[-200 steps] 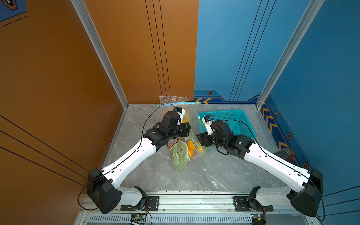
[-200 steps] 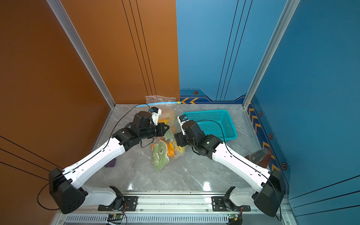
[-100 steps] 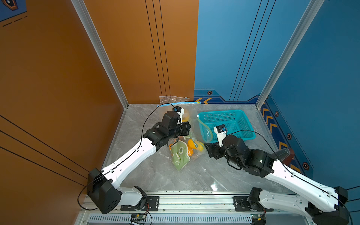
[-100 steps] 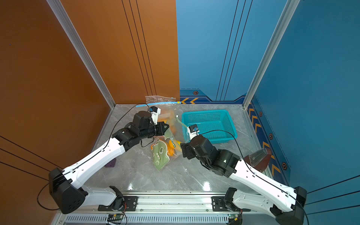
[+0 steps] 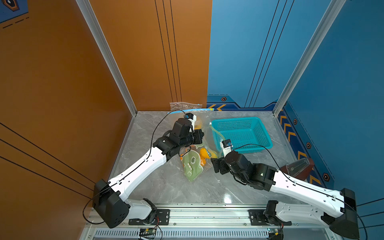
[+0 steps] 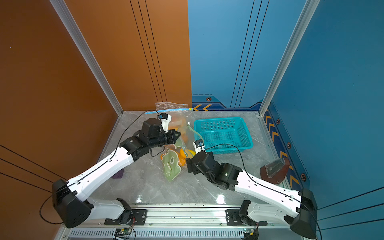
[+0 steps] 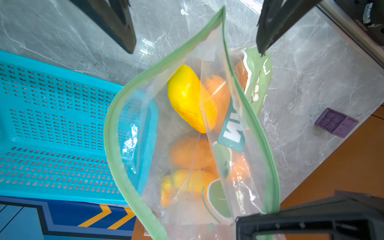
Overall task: Place the mango in a zip-top bag and seal the zipper
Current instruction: Adjust the zipper food storage bag at the center of the board.
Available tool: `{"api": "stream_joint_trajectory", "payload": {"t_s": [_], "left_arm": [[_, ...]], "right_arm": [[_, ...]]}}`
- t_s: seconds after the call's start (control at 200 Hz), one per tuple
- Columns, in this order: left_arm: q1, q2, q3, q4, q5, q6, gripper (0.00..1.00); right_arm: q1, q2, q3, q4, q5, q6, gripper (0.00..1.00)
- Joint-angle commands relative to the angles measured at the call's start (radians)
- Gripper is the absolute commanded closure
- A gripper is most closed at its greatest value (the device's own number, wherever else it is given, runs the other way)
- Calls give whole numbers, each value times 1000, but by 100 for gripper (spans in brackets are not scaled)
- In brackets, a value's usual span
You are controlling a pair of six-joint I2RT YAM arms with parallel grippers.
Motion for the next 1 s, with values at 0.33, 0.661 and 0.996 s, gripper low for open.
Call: {"api": "stream_joint_trajectory", "payload": {"t_s": [0.33, 0.661, 0.996], "left_arm": [[-9, -4, -2, 16, -11, -9, 100], [-5, -26, -3, 17, -36, -4, 99], [88, -162, -34, 20, -92, 40, 66]], "right_arm": [[-92, 135, 36, 208, -138, -84, 36], [-96, 121, 74, 180, -130, -257, 100], [-98, 61, 204, 44, -156, -546, 100]]}}
